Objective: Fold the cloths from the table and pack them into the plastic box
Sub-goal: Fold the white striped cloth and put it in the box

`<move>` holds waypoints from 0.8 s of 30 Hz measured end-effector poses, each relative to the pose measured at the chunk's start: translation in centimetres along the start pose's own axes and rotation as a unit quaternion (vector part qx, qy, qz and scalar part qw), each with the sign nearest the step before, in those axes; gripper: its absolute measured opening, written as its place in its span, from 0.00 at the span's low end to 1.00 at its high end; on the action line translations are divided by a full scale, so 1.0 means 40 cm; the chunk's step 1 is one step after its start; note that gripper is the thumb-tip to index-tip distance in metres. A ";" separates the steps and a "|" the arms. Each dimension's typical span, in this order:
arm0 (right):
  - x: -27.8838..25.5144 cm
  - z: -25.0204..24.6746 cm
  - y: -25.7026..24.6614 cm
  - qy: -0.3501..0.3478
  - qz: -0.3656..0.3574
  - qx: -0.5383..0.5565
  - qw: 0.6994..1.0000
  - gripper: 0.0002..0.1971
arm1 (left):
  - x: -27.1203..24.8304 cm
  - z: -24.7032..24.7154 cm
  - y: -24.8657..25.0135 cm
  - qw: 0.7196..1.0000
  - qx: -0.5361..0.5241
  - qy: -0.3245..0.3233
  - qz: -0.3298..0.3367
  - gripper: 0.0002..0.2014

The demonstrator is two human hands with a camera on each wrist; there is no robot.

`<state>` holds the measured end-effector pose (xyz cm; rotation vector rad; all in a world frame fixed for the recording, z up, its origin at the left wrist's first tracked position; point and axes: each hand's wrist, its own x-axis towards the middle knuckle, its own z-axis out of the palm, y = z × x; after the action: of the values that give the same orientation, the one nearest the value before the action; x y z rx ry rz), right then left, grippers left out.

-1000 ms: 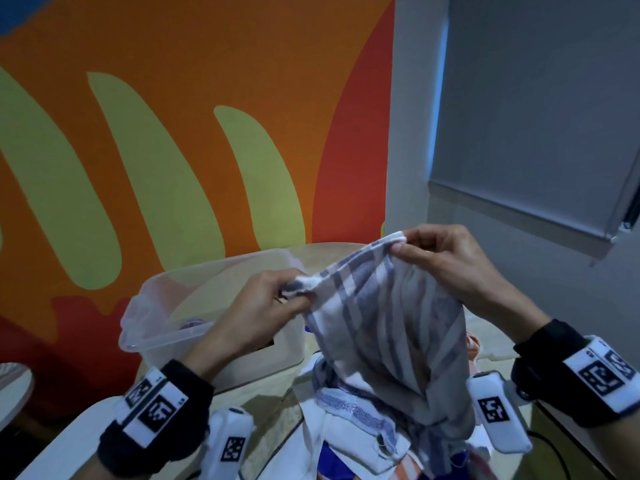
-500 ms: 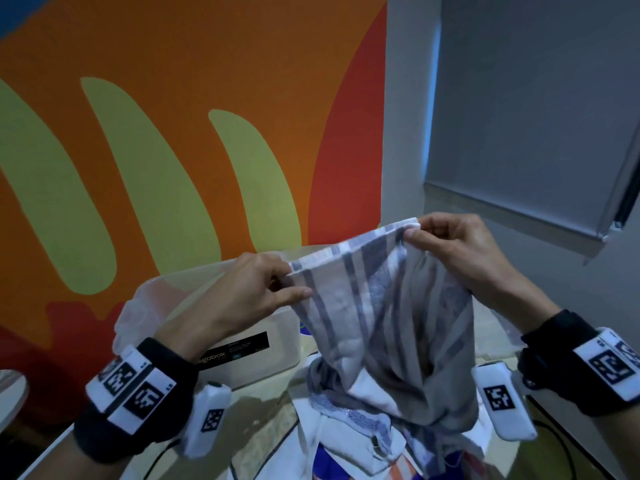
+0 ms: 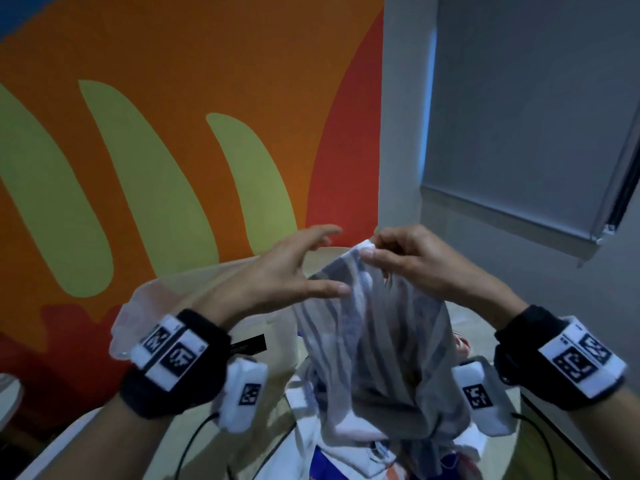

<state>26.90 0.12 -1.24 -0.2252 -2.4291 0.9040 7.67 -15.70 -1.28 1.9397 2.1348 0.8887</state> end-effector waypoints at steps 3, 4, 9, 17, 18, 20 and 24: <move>0.006 0.001 -0.014 -0.012 -0.024 0.014 1.000 0.12 | 0.046 0.024 0.019 0.996 -0.028 -0.076 0.026 0.31; 0.006 -0.006 -0.014 -0.007 -0.026 0.017 0.999 0.12 | 0.058 0.023 0.019 0.996 -0.031 -0.082 0.030 0.24; -0.004 -0.077 0.061 0.088 0.019 0.026 0.996 0.04 | 0.070 -0.059 0.003 0.996 -0.036 0.027 0.072 0.15; -0.141 -0.225 0.316 0.272 0.183 -0.126 0.936 0.15 | -0.003 -0.318 -0.125 0.950 0.022 0.309 0.029 0.16; -0.141 -0.209 0.323 0.268 0.197 -0.132 0.934 0.13 | -0.001 -0.314 -0.115 0.951 0.017 0.307 0.036 0.13; -0.107 -0.155 0.303 0.219 0.182 -0.138 0.949 0.07 | 0.027 -0.261 -0.064 0.965 0.027 0.248 0.075 0.10; -0.010 -0.020 0.134 0.009 0.116 -0.080 0.990 0.27 | 0.116 -0.086 0.042 0.993 0.017 0.024 0.119 0.11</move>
<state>27.49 4.53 -4.38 -0.5827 -2.4967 0.7986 6.75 -12.49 3.72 2.2458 1.9834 0.9510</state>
